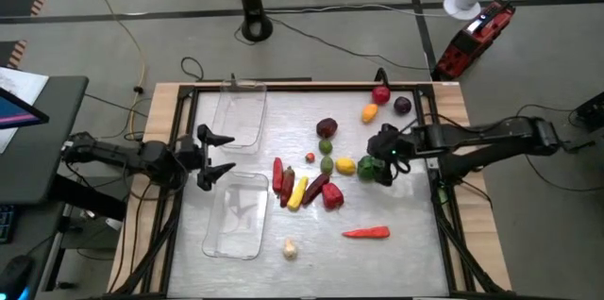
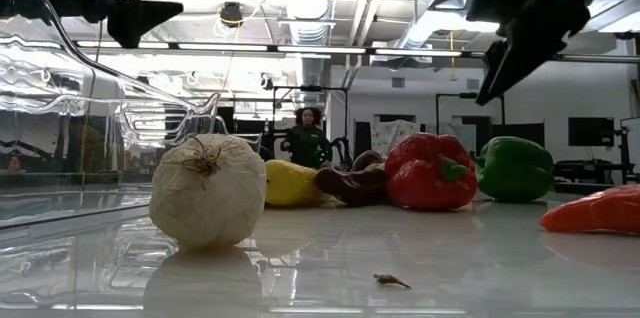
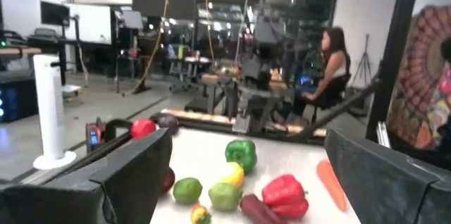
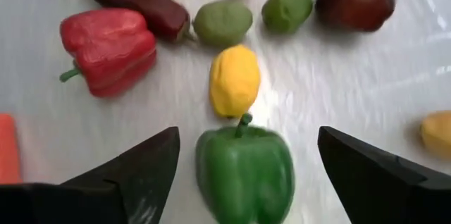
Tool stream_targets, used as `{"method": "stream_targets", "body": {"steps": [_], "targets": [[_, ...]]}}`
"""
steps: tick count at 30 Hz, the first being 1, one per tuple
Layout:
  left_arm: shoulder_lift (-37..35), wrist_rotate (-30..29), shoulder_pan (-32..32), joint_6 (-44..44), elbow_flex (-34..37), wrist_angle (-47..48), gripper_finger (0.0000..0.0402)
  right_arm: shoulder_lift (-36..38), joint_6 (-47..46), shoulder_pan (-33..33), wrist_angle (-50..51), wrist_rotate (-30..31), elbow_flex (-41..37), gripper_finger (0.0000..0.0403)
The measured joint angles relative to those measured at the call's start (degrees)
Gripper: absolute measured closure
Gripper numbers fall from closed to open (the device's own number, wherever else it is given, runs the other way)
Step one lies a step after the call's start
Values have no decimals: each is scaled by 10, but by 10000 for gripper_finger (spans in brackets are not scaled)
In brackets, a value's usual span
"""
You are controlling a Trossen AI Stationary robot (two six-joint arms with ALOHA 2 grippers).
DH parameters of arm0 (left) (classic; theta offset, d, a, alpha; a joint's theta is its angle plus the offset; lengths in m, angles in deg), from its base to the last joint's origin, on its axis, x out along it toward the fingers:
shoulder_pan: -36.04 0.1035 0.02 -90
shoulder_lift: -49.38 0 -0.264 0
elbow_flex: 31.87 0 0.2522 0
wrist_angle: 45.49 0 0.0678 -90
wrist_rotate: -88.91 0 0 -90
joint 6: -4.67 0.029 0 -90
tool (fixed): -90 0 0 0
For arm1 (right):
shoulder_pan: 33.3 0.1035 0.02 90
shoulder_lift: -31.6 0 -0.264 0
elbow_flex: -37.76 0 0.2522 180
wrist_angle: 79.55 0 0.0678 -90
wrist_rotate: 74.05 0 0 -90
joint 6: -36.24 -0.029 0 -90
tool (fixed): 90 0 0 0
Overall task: Sort produce into baskets
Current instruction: Put the green bell pepper into the top transparent bin
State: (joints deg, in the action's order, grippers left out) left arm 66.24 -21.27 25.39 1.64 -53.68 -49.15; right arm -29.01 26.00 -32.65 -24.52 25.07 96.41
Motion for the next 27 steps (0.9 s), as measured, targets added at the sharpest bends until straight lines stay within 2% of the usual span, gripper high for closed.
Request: {"method": "stream_targets", "body": {"steps": [8,13,21,24,27], "targets": [[103,-29,0,-25,-39,-2,41,-55,-72,63,12,42,-13,35],[149,-34,0,-38,-64,-7,41,-63,-67,75,9,71,-13,35],[228,-60,0,-41,-65,-86,41,-62,-27,39,15,64,-13,35],[232,-57,-8,-38,-65,-94,41,-63,-9,17,11,28,-13,35],[228,-58,-22,-37,-65,-91,41,-78,6,-6,6,20,-13,35]]}}
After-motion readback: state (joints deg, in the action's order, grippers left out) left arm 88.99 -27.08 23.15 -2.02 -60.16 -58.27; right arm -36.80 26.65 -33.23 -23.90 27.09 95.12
